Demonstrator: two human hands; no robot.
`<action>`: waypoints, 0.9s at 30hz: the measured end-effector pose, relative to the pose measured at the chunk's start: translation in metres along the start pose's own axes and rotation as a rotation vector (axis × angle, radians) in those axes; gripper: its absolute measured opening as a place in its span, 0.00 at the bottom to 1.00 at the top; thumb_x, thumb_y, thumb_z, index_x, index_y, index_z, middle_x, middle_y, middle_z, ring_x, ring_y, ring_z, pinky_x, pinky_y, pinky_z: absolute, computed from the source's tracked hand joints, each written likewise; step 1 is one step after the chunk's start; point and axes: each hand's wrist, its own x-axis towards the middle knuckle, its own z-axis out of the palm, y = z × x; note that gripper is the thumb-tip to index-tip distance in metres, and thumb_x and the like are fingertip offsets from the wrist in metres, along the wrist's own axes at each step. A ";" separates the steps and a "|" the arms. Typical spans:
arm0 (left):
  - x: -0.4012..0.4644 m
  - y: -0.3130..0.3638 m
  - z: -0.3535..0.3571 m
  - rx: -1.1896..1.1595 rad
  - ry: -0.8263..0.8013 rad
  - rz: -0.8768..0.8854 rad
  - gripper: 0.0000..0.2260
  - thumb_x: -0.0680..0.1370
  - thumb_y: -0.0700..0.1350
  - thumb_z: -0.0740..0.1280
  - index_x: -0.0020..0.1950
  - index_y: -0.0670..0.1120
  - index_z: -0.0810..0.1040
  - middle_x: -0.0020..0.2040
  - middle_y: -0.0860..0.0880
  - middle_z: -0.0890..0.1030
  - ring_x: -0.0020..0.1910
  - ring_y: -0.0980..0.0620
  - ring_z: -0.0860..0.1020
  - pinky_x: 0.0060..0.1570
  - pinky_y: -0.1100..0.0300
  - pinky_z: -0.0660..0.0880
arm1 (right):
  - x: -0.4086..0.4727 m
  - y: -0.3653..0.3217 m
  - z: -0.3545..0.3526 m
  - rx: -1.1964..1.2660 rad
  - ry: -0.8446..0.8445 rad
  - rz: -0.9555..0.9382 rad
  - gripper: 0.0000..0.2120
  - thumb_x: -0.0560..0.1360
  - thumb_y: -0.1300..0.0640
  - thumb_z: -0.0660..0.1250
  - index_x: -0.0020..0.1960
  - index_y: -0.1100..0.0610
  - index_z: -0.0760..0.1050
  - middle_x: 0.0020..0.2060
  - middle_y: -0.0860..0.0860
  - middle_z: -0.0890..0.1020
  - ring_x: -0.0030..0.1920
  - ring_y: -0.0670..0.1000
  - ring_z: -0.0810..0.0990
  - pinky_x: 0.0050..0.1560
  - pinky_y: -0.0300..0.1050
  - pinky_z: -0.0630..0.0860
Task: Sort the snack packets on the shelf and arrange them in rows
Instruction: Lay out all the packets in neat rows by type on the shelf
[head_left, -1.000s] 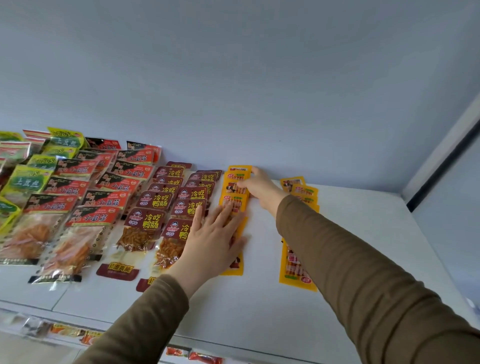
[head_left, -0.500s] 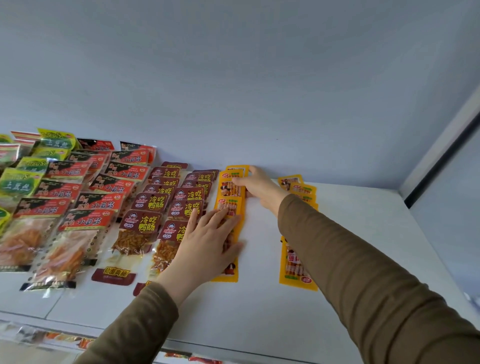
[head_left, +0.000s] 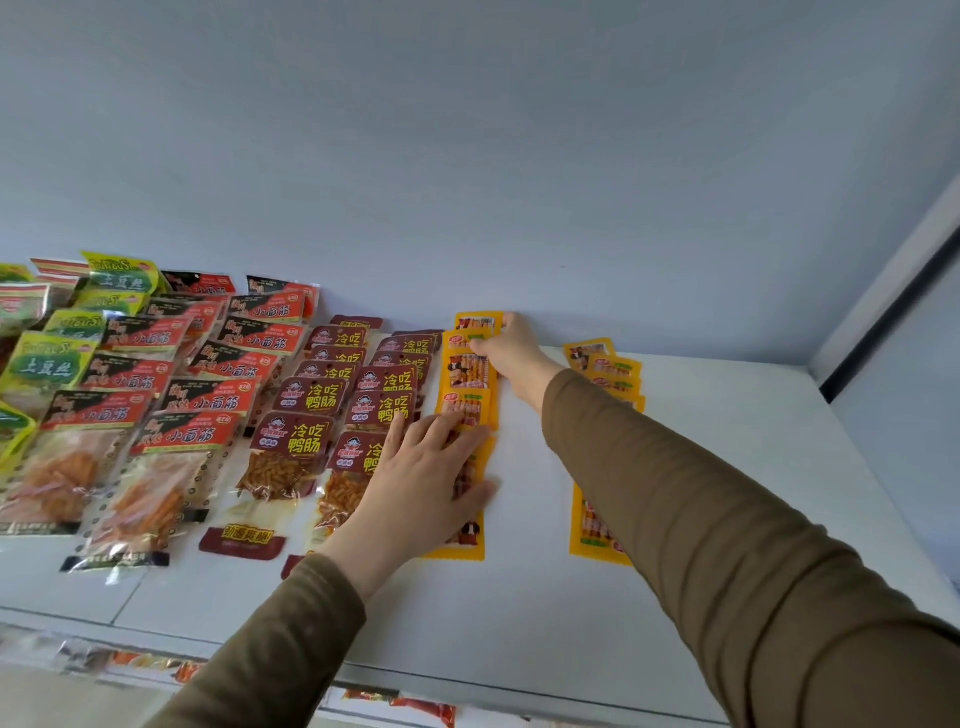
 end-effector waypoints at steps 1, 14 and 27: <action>0.000 0.000 0.001 0.000 0.002 0.000 0.29 0.81 0.69 0.53 0.81 0.63 0.53 0.83 0.54 0.55 0.82 0.47 0.52 0.80 0.39 0.38 | 0.000 0.000 0.001 0.007 0.008 0.000 0.24 0.77 0.64 0.71 0.69 0.60 0.67 0.62 0.57 0.78 0.61 0.57 0.79 0.63 0.58 0.77; -0.023 -0.022 -0.010 0.021 -0.067 -0.008 0.40 0.73 0.78 0.38 0.83 0.63 0.47 0.84 0.58 0.48 0.83 0.50 0.43 0.80 0.41 0.37 | -0.003 0.001 -0.006 -0.417 0.029 -0.072 0.33 0.76 0.56 0.74 0.75 0.61 0.63 0.68 0.58 0.74 0.67 0.59 0.75 0.65 0.54 0.74; -0.053 -0.020 -0.009 0.034 -0.080 0.016 0.41 0.72 0.77 0.39 0.83 0.63 0.44 0.83 0.61 0.44 0.82 0.53 0.35 0.80 0.42 0.37 | -0.069 0.024 -0.017 -0.951 -0.189 -0.474 0.28 0.78 0.46 0.68 0.76 0.50 0.67 0.75 0.50 0.68 0.74 0.55 0.61 0.72 0.53 0.64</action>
